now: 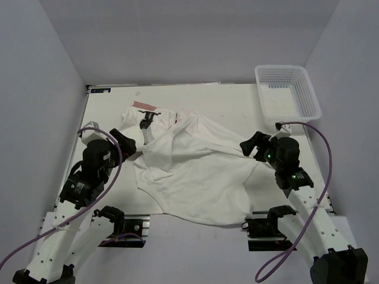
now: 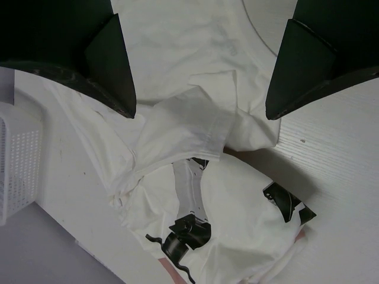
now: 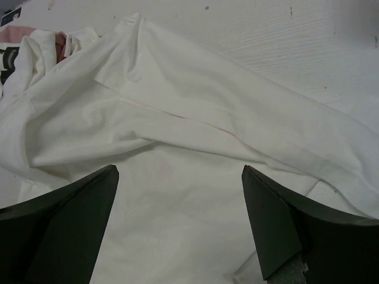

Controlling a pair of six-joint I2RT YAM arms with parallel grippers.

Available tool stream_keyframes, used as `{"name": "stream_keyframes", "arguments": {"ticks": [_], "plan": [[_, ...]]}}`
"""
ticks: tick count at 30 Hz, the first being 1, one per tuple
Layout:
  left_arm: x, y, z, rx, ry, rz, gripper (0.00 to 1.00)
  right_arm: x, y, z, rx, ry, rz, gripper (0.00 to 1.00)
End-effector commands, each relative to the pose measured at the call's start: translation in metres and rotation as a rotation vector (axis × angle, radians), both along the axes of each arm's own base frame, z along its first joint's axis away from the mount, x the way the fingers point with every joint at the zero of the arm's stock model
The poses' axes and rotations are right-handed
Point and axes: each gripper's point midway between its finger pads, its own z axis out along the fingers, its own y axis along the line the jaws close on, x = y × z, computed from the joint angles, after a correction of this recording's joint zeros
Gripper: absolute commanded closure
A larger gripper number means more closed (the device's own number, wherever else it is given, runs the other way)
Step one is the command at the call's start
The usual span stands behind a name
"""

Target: Fold and stack the t-shirts

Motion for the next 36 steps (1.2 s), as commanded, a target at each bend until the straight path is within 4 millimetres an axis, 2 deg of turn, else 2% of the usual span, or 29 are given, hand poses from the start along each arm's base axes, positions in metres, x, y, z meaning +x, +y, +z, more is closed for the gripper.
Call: {"name": "stream_keyframes", "arguments": {"ticks": [1, 3, 6, 9, 11, 12, 13, 14, 15, 16, 17, 18, 19, 21, 22, 23, 24, 25, 26, 27, 30, 31, 32, 33, 34, 35, 36], "plan": [[-0.002, 0.01, 0.007, -0.009, -0.023, 0.06, 0.0, 0.007, 0.0, 0.02, 0.013, -0.064, -0.011, 0.1], [-0.003, 0.013, 0.01, -0.009, -0.036, 0.071, 0.0, 0.005, 0.005, 0.022, 0.011, -0.077, 0.029, 0.1], [-0.004, 0.014, 0.012, -0.013, -0.046, 0.071, 0.0, 0.002, 0.023, 0.03, 0.001, -0.156, 0.165, 0.1], [-0.004, 0.014, 0.008, -0.009, -0.038, 0.071, 0.0, 0.002, 0.04, 0.023, 0.017, -0.122, 0.256, 0.1], [-0.002, 0.013, 0.009, -0.007, -0.034, 0.071, 0.0, -0.001, 0.058, 0.026, 0.025, -0.123, 0.341, 0.1], [0.0, 0.012, 0.013, -0.026, -0.048, 0.077, 0.0, 0.004, 0.063, 0.008, 0.007, -0.065, 0.36, 0.1], [0.005, 0.009, 0.014, -0.036, -0.042, 0.082, 0.0, 0.0, 0.076, 0.005, 0.007, -0.052, 0.403, 0.1], [0.01, 0.007, 0.018, -0.055, -0.059, 0.088, 0.0, 0.005, 0.081, 0.012, 0.0, -0.062, 0.407, 0.1], [0.014, 0.001, 0.026, -0.075, -0.08, 0.068, 0.0, 0.009, 0.089, -0.01, -0.012, 0.011, 0.429, 0.1], [0.021, -0.007, 0.026, -0.076, -0.079, 0.035, 0.0, 0.002, 0.108, -0.011, -0.022, 0.007, 0.492, 0.1], [0.027, -0.011, 0.031, -0.089, -0.1, 0.026, 0.0, 0.012, 0.117, -0.01, -0.033, 0.013, 0.496, 0.1], [0.032, -0.013, 0.029, -0.087, -0.094, 0.026, 0.0, 0.017, 0.123, -0.024, -0.058, 0.05, 0.496, 0.1], [0.035, -0.016, 0.026, -0.087, -0.083, 0.016, 0.0, 0.017, 0.14, -0.033, -0.079, 0.072, 0.537, 0.1], [0.045, -0.022, 0.02, -0.068, -0.044, 0.004, 0.0, 0.017, 0.165, -0.037, -0.103, 0.078, 0.571, 0.1], [0.048, -0.025, 0.015, -0.065, -0.023, -0.005, 0.0, 0.024, 0.177, -0.063, -0.123, 0.156, 0.582, 0.1], [0.051, -0.026, 0.016, -0.063, -0.019, -0.005, 0.0, 0.028, 0.188, -0.061, -0.13, 0.161, 0.593, 0.1], [0.055, -0.027, 0.009, -0.042, 0.015, -0.008, 0.0, 0.032, 0.203, -0.057, -0.137, 0.148, 0.607, 0.1], [0.056, -0.03, 0.005, -0.042, 0.031, -0.018, 0.0, 0.036, 0.205, -0.088, -0.168, 0.222, 0.599, 0.1], [0.057, -0.03, -0.001, -0.025, 0.055, -0.022, 0.0, 0.038, 0.21, -0.091, -0.171, 0.23, 0.596, 0.1], [0.058, -0.032, 0.0, -0.028, 0.057, -0.03, 0.0, 0.045, 0.225, -0.089, -0.172, 0.209, 0.603, 0.1], [0.062, -0.035, -0.005, -0.02, 0.072, -0.042, 0.0, 0.048, 0.24, -0.11, -0.187, 0.261, 0.626, 0.1], [0.062, -0.038, -0.007, -0.026, 0.072, -0.053, 0.0, 0.049, 0.24, -0.108, -0.177, 0.264, 0.626, 0.1], [0.064, -0.038, -0.01, -0.013, 0.082, -0.057, 0.0, 0.045, 0.239, -0.119, -0.177, 0.295, 0.626, 0.1], [0.064, -0.038, -0.01, -0.012, 0.082, -0.058, 0.0, 0.049, 0.239, -0.119, -0.149, 0.289, 0.606, 0.1], [0.065, -0.041, -0.008, -0.021, 0.075, -0.068, 0.0, 0.039, 0.227, -0.137, -0.158, 0.335, 0.591, 0.1], [0.064, -0.04, -0.008, -0.011, 0.074, -0.074, 0.0, 0.036, 0.225, -0.138, -0.148, 0.345, 0.577, 0.1], [0.064, -0.042, -0.009, -0.015, 0.076, -0.082, 0.0, 0.036, 0.207, -0.15, -0.177, 0.375, 0.519, 0.1]]}}
